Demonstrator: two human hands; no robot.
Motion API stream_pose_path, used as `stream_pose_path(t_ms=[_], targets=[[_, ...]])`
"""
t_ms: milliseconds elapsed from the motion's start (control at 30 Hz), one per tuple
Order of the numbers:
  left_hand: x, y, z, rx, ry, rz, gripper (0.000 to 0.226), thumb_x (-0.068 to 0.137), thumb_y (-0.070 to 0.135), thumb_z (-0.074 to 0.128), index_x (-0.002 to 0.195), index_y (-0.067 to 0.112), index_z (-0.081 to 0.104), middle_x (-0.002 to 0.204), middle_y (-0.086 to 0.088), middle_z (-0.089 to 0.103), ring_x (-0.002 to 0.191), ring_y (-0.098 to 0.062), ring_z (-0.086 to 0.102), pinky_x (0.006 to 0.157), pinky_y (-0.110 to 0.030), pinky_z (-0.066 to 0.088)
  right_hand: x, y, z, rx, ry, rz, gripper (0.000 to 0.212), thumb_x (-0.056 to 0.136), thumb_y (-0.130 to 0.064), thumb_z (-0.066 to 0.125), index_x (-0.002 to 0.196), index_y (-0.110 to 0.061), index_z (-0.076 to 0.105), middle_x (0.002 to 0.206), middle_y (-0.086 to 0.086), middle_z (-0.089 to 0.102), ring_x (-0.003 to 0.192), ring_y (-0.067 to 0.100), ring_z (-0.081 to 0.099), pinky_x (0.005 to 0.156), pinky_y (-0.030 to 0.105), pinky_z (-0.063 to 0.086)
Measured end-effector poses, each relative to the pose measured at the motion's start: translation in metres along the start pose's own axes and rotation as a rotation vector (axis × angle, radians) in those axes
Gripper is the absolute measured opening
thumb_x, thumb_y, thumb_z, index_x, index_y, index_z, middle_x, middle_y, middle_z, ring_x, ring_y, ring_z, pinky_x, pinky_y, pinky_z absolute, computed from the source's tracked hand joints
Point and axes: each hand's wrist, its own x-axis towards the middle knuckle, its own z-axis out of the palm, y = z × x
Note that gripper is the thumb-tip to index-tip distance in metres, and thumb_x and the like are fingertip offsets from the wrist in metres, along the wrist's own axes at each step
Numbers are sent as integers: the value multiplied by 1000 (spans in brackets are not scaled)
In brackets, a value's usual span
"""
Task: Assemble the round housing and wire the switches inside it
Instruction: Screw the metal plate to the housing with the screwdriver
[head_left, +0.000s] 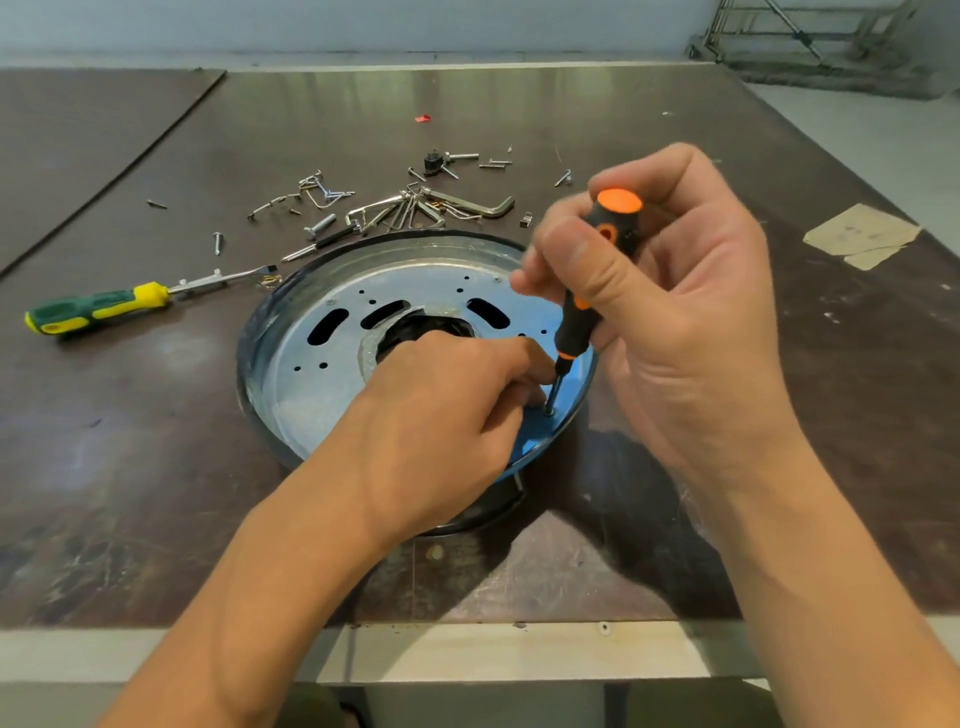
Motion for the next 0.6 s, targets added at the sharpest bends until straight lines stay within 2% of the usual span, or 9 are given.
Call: stream_pose_path(t_ms=[100, 167, 200, 267, 367, 433, 500, 567, 600], targets=[[0, 0, 1, -4, -7, -5, 28, 94, 18, 51, 111, 30, 68, 98, 18, 72, 90, -5, 66, 80, -35, 53, 1, 0, -3, 90, -23, 62, 5, 99, -13, 52, 102, -11, 55, 81, 9, 58, 69, 20, 55, 66, 39, 46], [1, 0, 1, -5, -1, -5, 26, 94, 18, 51, 109, 31, 68, 97, 18, 72, 88, -6, 66, 79, -36, 53, 0, -1, -4, 162, -30, 106, 22, 103, -16, 40, 109, -6, 58, 86, 10, 60, 76, 20, 54, 70, 34, 46], [1, -1, 1, -4, 3, -3, 25, 93, 18, 52, 109, 31, 68, 97, 18, 72, 88, -7, 66, 79, -37, 52, 0, 0, -4, 155, -32, 104, 22, 103, -14, 42, 110, -5, 60, 88, 10, 61, 79, 19, 56, 71, 34, 48], [1, 0, 1, 0, 9, -2, 25, 93, 19, 53, 109, 31, 68, 97, 17, 72, 88, -8, 66, 79, -37, 52, -1, -1, -2, 81, -32, 60, 7, 96, -7, 56, 103, -7, 59, 91, 10, 64, 81, 19, 62, 73, 36, 52], [1, 0, 1, 8, 5, -5, 27, 94, 20, 52, 113, 31, 67, 100, 18, 72, 91, -6, 66, 81, -37, 53, 0, 0, -2, 17, 13, 3, 21, 87, 0, 68, 96, -10, 52, 90, 12, 67, 80, 24, 65, 76, 37, 55], [1, 0, 1, 8, 2, -9, 26, 94, 20, 52, 113, 31, 67, 99, 18, 72, 89, -6, 65, 81, -37, 53, 0, 0, -1, 20, -10, 24, 17, 90, -5, 65, 97, -12, 52, 82, 11, 63, 72, 23, 62, 72, 34, 53], [1, 0, 1, 3, 3, -13, 25, 94, 20, 52, 110, 31, 68, 97, 17, 72, 87, -8, 65, 79, -37, 52, -1, 0, 0, 71, -38, 68, 7, 98, -12, 52, 104, -10, 56, 81, 8, 62, 73, 22, 57, 70, 30, 50], [1, -1, 1, 6, 6, -11, 24, 94, 20, 52, 109, 31, 67, 96, 16, 72, 87, -10, 65, 78, -38, 52, -2, -1, -1, 116, -52, 101, 21, 102, -14, 42, 109, -6, 61, 85, 8, 63, 80, 22, 55, 73, 32, 50], [1, -1, 1, 8, 9, -8, 24, 93, 20, 52, 109, 31, 68, 96, 15, 73, 87, -11, 66, 77, -38, 52, -2, 0, -2, 102, -54, 94, 19, 102, -12, 44, 107, -6, 62, 87, 9, 62, 83, 22, 56, 74, 37, 51]])
